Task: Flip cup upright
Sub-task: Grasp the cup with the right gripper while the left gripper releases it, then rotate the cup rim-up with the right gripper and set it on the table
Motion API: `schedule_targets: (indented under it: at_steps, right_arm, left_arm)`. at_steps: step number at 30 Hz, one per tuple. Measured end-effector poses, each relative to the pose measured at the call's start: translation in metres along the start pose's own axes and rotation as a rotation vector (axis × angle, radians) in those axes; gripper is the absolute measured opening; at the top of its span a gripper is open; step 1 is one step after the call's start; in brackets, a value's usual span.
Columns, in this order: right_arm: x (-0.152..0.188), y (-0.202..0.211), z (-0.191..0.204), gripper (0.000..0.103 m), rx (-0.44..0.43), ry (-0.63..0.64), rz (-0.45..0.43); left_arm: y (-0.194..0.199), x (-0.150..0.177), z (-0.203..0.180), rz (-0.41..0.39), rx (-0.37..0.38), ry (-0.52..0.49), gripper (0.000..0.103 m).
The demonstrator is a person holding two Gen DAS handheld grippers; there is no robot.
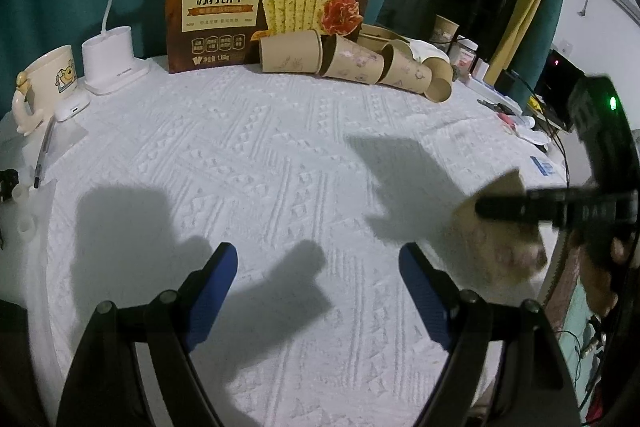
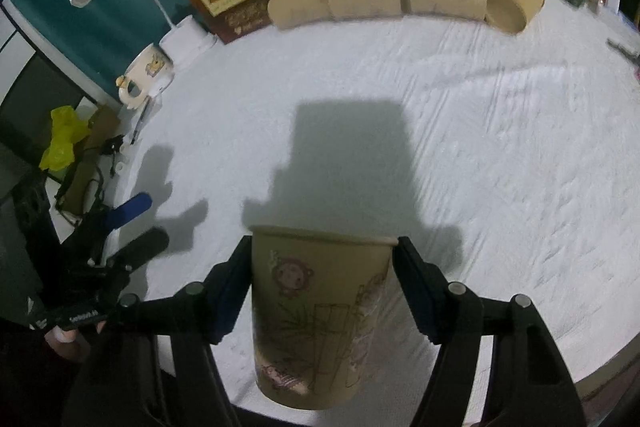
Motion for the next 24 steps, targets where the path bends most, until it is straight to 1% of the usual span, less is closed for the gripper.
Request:
schedule_targets:
  at_steps: [2,4,5,6,8,11,13,16,19,21,24]
  right_arm:
    - [-0.008,0.013,-0.003,0.067,0.034,0.008,-0.06]
    - [-0.015,0.029,-0.007,0.067,0.084,0.016,-0.169]
    - [-0.017,0.032,-0.009,0.067,0.108,0.021,-0.209]
    - [-0.017,0.037,-0.013,0.067,0.158,0.024,-0.275]
    - [-0.012,0.04,-0.021,0.067,0.252,0.013,-0.389]
    - [0.002,0.036,-0.026,0.067,0.329,0.017,-0.496]
    - [0.012,0.031,-0.024,0.067,0.381,0.033,-0.527]
    - [0.031,0.029,-0.019,0.067,0.411,0.076,-0.569]
    - [0.043,0.023,-0.01,0.067,0.436,0.107,-0.581]
    - [0.055,0.023,-0.004,0.067,0.469,0.135,-0.614]
    - [0.07,0.023,0.004,0.067,0.505,0.146,-0.647]
  left_arm:
    - [0.001,0.0,-0.001,-0.005,-0.009,-0.007,0.083]
    - [0.0,-0.001,-0.002,-0.003,-0.008,-0.008,0.083]
    - [0.0,-0.001,-0.003,-0.002,-0.008,-0.008,0.083]
    - [-0.001,-0.001,-0.004,0.001,-0.011,-0.011,0.083]
    - [-0.002,-0.001,-0.006,0.007,-0.014,-0.02,0.083]
    - [-0.004,-0.001,-0.008,0.018,-0.018,-0.026,0.083]
    - [-0.006,-0.001,-0.009,0.026,-0.02,-0.029,0.083]
    - [-0.009,-0.002,-0.012,0.038,-0.023,-0.035,0.083]
    - [-0.012,-0.002,-0.016,0.044,-0.025,-0.05,0.083]
    - [-0.013,0.0,-0.02,0.047,-0.025,-0.059,0.083]
    - [-0.015,0.003,-0.024,0.055,-0.021,-0.065,0.083]
Point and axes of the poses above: each gripper's, at about its wrist camera, not at the fingertips, and y roughly against the way its jaws point, z to its left, x to its underside, the point moved 1 cm from there along -y, roughly the way its jaws point, and after that the axes turned 8 degrees about z, right-handed, at the moved point
